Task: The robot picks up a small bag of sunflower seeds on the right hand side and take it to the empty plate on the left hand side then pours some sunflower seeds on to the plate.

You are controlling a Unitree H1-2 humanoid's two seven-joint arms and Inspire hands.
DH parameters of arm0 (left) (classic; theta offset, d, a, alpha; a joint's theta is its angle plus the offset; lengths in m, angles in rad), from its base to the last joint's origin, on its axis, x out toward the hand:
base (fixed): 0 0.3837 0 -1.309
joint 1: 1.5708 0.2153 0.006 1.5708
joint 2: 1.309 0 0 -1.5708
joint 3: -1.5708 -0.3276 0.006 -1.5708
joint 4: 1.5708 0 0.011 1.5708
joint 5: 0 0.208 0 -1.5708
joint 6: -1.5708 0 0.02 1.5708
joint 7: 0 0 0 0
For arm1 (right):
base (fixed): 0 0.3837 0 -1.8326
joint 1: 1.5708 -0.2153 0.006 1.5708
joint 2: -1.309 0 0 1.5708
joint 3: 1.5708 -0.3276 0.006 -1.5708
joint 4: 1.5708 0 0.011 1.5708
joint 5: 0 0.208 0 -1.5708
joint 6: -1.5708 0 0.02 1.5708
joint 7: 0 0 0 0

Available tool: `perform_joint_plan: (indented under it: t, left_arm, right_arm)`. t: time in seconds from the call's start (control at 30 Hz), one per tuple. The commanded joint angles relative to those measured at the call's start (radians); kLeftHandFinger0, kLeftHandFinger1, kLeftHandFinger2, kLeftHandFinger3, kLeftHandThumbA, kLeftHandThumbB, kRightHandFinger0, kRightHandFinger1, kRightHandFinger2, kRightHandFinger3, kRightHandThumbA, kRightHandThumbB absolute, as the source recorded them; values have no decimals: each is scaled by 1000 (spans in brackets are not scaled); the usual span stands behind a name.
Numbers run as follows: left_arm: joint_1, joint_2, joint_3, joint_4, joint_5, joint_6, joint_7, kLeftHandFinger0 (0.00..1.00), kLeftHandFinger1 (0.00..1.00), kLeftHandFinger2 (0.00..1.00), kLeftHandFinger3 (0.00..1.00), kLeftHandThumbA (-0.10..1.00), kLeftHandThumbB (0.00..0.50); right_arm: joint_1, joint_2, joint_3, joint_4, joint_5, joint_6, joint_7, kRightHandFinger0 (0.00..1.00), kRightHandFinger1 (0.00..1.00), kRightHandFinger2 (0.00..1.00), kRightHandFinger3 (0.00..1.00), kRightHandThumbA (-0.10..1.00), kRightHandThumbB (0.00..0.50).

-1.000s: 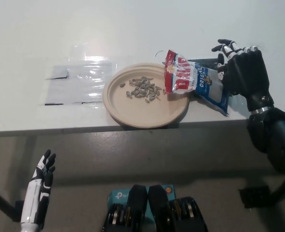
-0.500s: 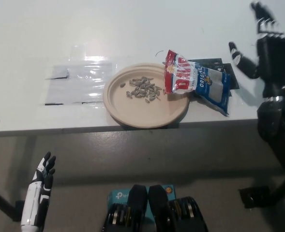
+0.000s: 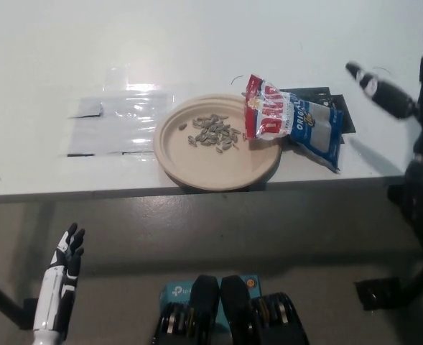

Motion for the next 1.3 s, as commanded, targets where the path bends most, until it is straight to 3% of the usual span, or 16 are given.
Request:
perform_joint_plan:
  t: [0.0,0.1,0.13,0.33,0.4,0.53,0.8,0.9,1.27]
  left_arm:
    - [-123,43,-16,-13,-41,4,-57,1000,1000,1000,1000,1000,71]
    - [-156,36,-25,9,-37,2,-59,1000,1000,1000,1000,1000,81]
    - [-154,32,-27,10,-35,1,-57,1000,1000,1000,1000,1000,79]
    - [-110,26,-36,9,-28,-6,-54,1000,1000,1000,1000,1000,69]
    - [-92,25,-40,6,-33,-7,-56,1000,1000,1000,1000,1000,58]
    - [-48,20,-54,0,-25,-18,-57,1000,1000,1000,1000,1000,22]
    - [20,26,-70,-14,0,-27,-53,1000,1000,1000,1000,1000,91]
    - [40,23,-69,-15,-11,-36,-50,1000,1000,1000,1000,1000,91]
    - [75,29,-73,-18,3,-61,-47,1000,1000,1000,1000,1000,101]
  right_arm:
    - [319,-20,3,-895,26,-27,189,1000,1000,1000,1000,1000,288]
    - [447,32,45,-824,-26,-54,157,1000,1000,1000,1000,1000,221]
    - [479,54,51,-780,-52,-62,134,1000,1000,1000,1000,1000,219]
    - [537,121,103,-575,-113,-68,47,1000,1000,1000,1000,1000,255]
    - [537,133,128,-514,-133,-68,17,1000,1000,1000,1000,1000,231]
    - [539,130,186,-388,-105,-68,1,1000,1000,1000,1000,1000,233]
    - [585,130,210,-284,17,-68,40,1000,1000,1000,1000,1000,226]
    - [596,129,227,-280,37,-68,57,1000,1000,1000,1000,1000,201]
    - [633,148,228,-261,54,-68,91,1000,1000,1000,1000,1000,245]
